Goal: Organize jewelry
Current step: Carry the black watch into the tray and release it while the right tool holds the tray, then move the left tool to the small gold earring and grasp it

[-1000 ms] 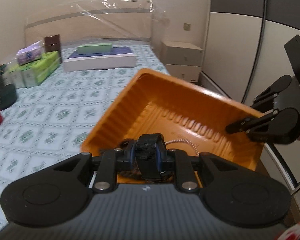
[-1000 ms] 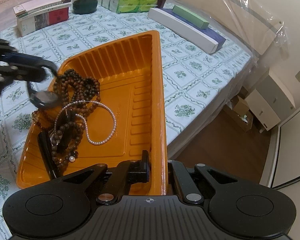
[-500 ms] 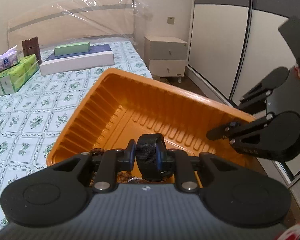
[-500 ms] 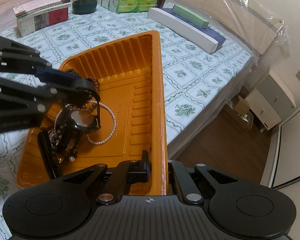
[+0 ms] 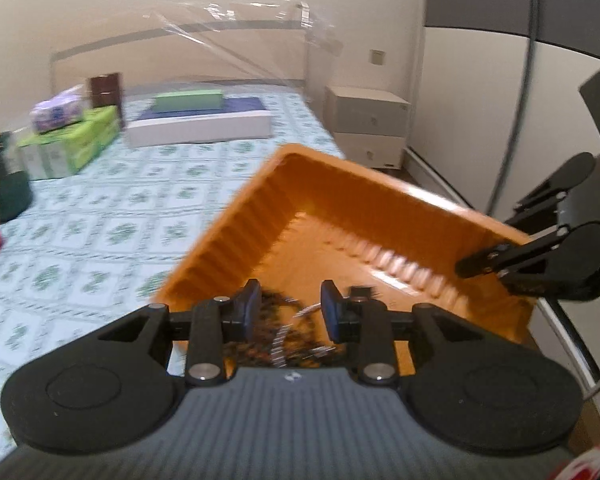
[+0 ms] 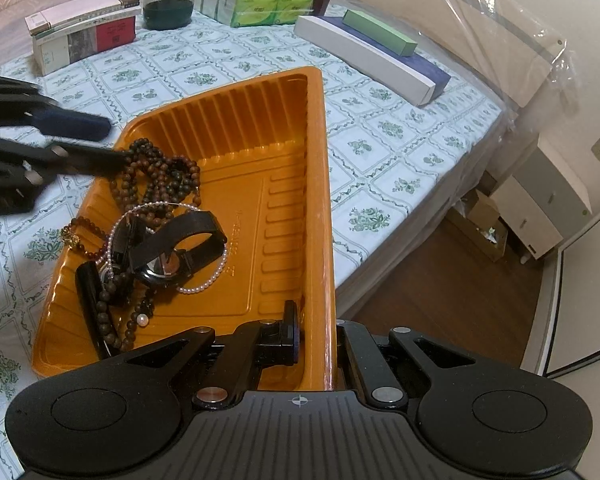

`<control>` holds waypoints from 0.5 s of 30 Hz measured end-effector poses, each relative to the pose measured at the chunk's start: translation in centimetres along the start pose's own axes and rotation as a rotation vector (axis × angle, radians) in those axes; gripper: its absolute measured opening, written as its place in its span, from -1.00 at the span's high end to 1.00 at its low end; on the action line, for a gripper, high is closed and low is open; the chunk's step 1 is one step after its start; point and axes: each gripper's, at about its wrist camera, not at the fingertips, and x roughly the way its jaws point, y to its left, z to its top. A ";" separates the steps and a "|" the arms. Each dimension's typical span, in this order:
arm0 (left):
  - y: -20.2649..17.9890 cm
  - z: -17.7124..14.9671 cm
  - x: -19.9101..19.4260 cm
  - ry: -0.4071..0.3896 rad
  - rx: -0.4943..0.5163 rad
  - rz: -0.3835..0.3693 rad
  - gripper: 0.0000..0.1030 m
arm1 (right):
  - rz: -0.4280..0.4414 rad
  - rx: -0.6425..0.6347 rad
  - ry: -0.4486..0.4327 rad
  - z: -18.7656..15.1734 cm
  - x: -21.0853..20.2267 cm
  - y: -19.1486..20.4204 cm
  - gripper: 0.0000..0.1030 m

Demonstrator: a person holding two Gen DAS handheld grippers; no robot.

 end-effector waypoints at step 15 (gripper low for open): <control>12.4 -11.0 -8.0 0.085 -0.153 0.423 0.28 | -0.001 0.000 0.000 -0.1 -0.1 0.0 0.94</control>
